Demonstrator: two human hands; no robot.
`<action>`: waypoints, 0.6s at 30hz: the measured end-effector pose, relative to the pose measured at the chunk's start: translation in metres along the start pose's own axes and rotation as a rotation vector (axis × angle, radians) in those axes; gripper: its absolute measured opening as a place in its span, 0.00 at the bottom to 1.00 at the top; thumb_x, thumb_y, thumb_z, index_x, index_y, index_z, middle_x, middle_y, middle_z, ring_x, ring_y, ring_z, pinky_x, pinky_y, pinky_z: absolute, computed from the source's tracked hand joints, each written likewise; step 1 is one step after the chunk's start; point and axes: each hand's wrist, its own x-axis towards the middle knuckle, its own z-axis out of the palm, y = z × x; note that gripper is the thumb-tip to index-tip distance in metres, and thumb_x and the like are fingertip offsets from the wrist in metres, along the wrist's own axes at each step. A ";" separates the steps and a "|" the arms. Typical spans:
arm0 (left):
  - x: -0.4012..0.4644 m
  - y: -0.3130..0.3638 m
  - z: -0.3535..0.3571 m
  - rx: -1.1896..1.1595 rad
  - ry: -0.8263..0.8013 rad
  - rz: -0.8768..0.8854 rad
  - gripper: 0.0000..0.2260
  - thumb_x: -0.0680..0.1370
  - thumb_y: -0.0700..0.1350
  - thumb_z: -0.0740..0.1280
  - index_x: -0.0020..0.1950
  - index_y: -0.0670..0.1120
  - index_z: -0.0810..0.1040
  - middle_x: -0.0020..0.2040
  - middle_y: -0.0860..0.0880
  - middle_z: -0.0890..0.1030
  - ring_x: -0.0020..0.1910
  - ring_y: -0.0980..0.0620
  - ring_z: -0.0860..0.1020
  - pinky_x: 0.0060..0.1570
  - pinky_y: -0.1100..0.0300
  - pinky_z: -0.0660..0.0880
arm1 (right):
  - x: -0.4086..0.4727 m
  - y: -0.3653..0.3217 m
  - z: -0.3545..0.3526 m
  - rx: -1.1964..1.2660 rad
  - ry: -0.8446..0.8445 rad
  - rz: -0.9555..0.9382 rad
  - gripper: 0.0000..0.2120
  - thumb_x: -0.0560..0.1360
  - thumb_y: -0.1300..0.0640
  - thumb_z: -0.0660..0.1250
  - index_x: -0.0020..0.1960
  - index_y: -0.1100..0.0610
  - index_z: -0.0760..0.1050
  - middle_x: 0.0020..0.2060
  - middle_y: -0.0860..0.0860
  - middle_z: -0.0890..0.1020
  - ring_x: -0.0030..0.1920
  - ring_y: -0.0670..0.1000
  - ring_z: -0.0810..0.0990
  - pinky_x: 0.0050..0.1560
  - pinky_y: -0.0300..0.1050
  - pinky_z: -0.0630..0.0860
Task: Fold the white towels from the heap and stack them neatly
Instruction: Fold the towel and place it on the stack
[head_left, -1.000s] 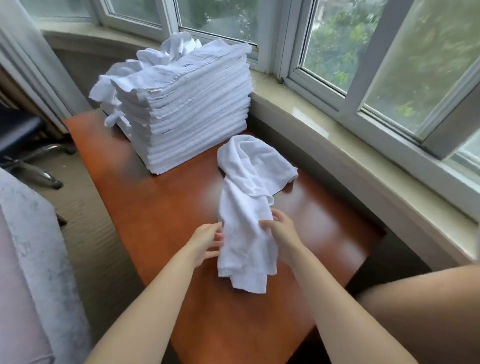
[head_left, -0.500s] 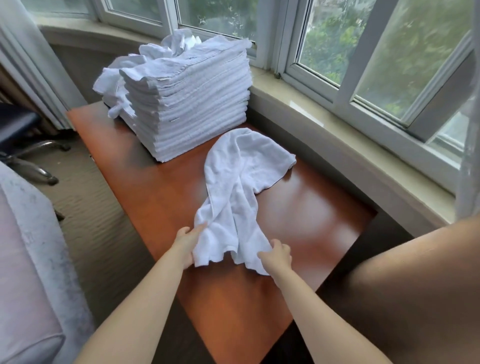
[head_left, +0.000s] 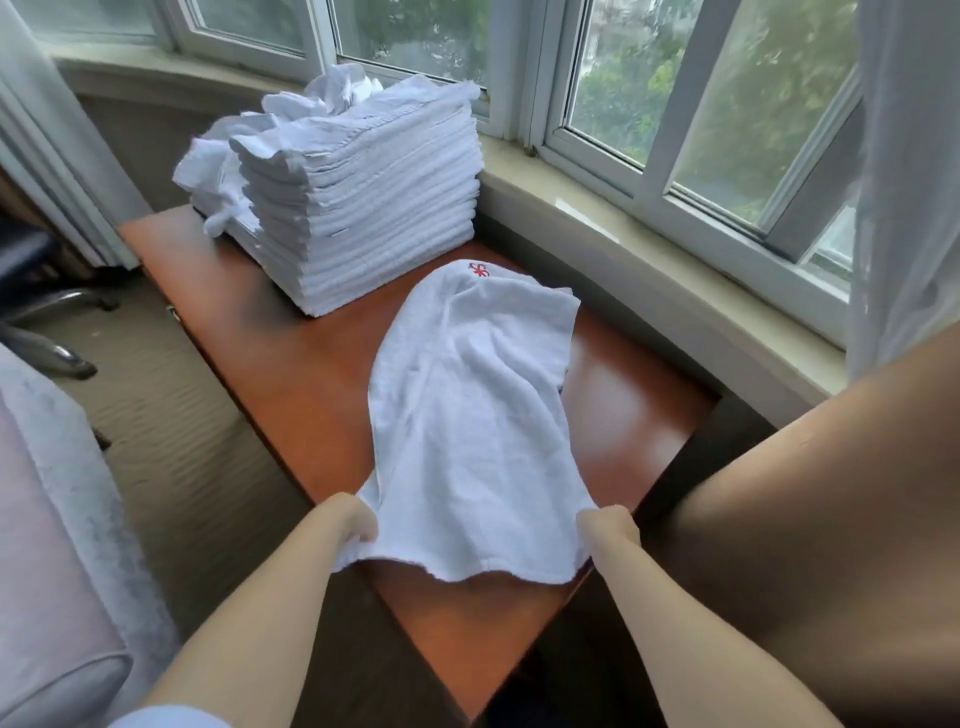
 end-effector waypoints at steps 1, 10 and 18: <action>-0.007 0.002 0.000 0.053 -0.108 -0.015 0.25 0.81 0.42 0.58 0.76 0.36 0.58 0.73 0.40 0.66 0.63 0.44 0.71 0.62 0.54 0.70 | -0.004 0.008 0.004 -0.038 -0.011 -0.011 0.23 0.76 0.62 0.59 0.70 0.63 0.66 0.45 0.55 0.76 0.43 0.55 0.77 0.42 0.45 0.76; -0.003 0.026 0.002 -0.351 0.223 0.164 0.28 0.77 0.53 0.66 0.72 0.40 0.65 0.67 0.42 0.73 0.62 0.42 0.74 0.60 0.50 0.73 | -0.016 -0.009 0.012 -0.281 0.078 -0.430 0.31 0.74 0.55 0.61 0.76 0.51 0.57 0.73 0.51 0.60 0.71 0.56 0.59 0.70 0.51 0.62; 0.050 0.064 -0.034 -0.931 0.347 0.087 0.29 0.78 0.50 0.67 0.73 0.36 0.63 0.70 0.39 0.69 0.66 0.40 0.71 0.58 0.53 0.69 | 0.044 -0.070 0.013 -0.023 0.085 -0.351 0.20 0.80 0.54 0.55 0.71 0.57 0.68 0.69 0.53 0.71 0.69 0.58 0.63 0.65 0.49 0.65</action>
